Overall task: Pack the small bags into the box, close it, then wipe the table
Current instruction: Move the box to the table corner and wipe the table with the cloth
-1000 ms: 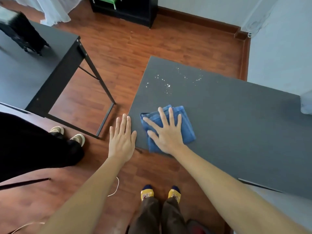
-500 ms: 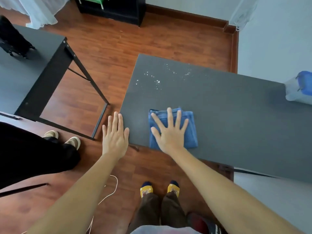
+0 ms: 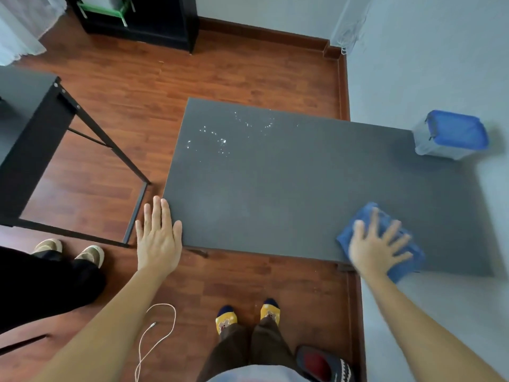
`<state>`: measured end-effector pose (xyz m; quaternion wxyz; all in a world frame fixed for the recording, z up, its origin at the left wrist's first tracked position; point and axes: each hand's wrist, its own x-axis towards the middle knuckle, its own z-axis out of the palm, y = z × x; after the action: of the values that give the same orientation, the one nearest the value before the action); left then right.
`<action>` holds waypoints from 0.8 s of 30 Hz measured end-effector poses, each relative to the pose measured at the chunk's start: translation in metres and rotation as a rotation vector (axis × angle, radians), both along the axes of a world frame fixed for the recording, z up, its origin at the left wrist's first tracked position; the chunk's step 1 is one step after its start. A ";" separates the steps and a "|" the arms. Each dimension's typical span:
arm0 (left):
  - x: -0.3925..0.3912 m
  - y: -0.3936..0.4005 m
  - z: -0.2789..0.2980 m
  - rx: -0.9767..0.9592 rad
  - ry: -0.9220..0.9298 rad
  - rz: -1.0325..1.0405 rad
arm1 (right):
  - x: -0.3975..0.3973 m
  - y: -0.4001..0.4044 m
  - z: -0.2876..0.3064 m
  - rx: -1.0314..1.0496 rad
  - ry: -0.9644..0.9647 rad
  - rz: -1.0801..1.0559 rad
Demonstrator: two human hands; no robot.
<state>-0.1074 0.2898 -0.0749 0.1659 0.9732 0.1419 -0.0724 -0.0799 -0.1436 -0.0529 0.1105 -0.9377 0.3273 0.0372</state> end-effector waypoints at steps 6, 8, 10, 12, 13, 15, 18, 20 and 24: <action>0.000 -0.003 0.006 0.032 0.062 -0.015 | -0.024 0.191 -0.016 -0.027 -0.047 1.102; -0.001 -0.001 0.007 0.052 0.072 -0.018 | -0.003 0.166 -0.012 -0.034 -0.065 1.313; -0.001 0.000 0.007 0.063 0.083 -0.017 | 0.022 0.111 -0.010 -0.083 -0.011 1.145; 0.000 -0.004 0.006 0.076 0.079 -0.015 | 0.040 0.050 -0.006 -0.068 0.071 0.634; 0.001 -0.008 0.007 0.078 0.078 -0.004 | 0.044 0.029 -0.001 -0.011 0.095 0.381; 0.007 -0.020 0.009 0.085 0.083 0.058 | 0.044 0.023 0.006 0.033 0.137 0.179; 0.021 -0.040 0.012 0.078 0.071 0.168 | 0.020 0.068 -0.003 -0.052 0.132 0.563; 0.036 -0.050 0.013 0.061 0.061 0.254 | 0.005 0.104 -0.011 -0.101 0.087 0.933; 0.056 -0.064 0.010 0.073 0.071 0.371 | 0.063 0.129 -0.012 -0.066 -0.020 1.354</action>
<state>-0.0519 0.2259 -0.0650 0.1357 0.9325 0.3272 -0.0698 -0.0169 -0.0150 -0.0649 0.0372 -0.9391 -0.3323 0.0793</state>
